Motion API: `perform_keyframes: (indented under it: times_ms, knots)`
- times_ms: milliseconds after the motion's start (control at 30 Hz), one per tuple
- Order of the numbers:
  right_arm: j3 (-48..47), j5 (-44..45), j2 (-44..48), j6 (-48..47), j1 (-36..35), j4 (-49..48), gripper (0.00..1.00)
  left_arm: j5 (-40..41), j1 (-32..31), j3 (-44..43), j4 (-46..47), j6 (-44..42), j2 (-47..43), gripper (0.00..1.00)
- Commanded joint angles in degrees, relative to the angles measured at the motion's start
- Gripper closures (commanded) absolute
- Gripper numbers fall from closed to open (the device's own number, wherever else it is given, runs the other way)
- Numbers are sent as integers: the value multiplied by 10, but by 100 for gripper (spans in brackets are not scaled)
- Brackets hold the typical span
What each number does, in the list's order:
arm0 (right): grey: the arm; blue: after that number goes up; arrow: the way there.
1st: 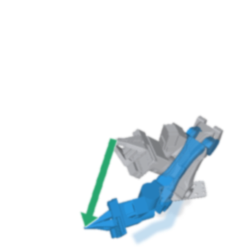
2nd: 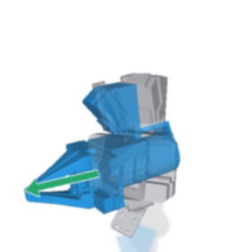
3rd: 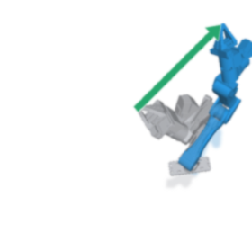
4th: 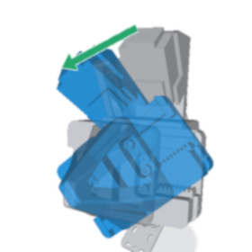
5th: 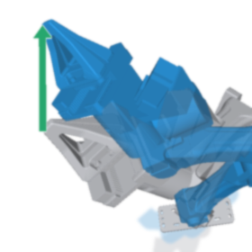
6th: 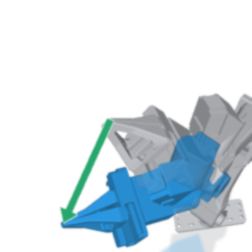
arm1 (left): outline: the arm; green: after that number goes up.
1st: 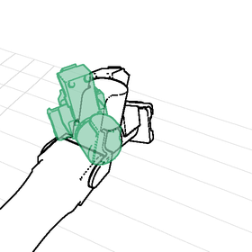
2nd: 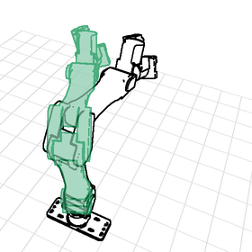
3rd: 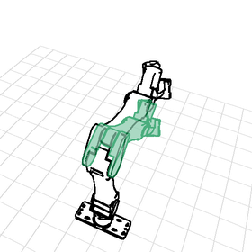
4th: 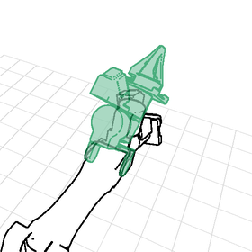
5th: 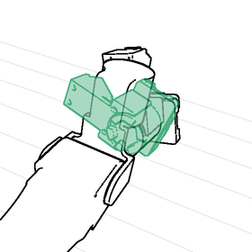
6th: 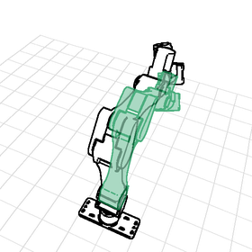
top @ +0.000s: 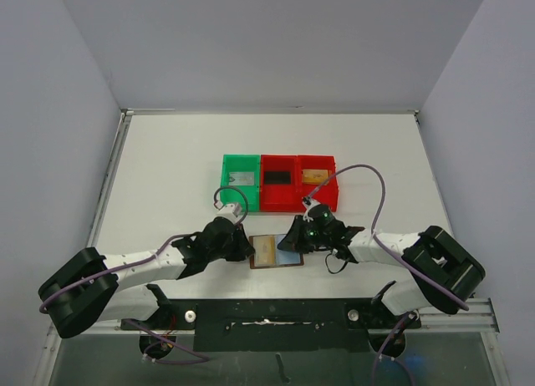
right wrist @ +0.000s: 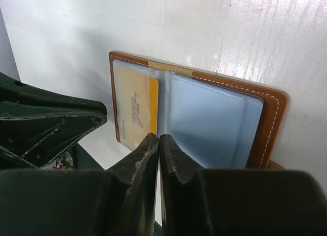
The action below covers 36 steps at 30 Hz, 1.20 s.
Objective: Take the credit cards out of the card holder
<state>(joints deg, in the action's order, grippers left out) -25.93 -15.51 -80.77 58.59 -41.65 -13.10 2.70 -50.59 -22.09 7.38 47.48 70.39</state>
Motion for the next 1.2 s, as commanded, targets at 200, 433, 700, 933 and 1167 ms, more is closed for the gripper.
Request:
perform_keyframes:
  times_ms: [200, 433, 700, 933, 1167]
  knots:
    - [-63, 5, -50, -20, -19, 20, 79, -15, -3, -24, 29, 0, 36, 72]
    - [-68, 51, -80, 14, -23, 51, 75, -26, -6, -50, 13, -12, 92, 91]
    - [-41, 5, -64, 14, -27, -36, 90, -17, -6, -60, 2, -14, 119, 100]
    - [-28, -8, -33, 2, -11, -34, 100, 4, -6, -55, -9, -11, 111, 100]
    - [-2, -14, 3, -3, 18, -24, 100, 26, -6, -47, -29, -9, 85, 100]
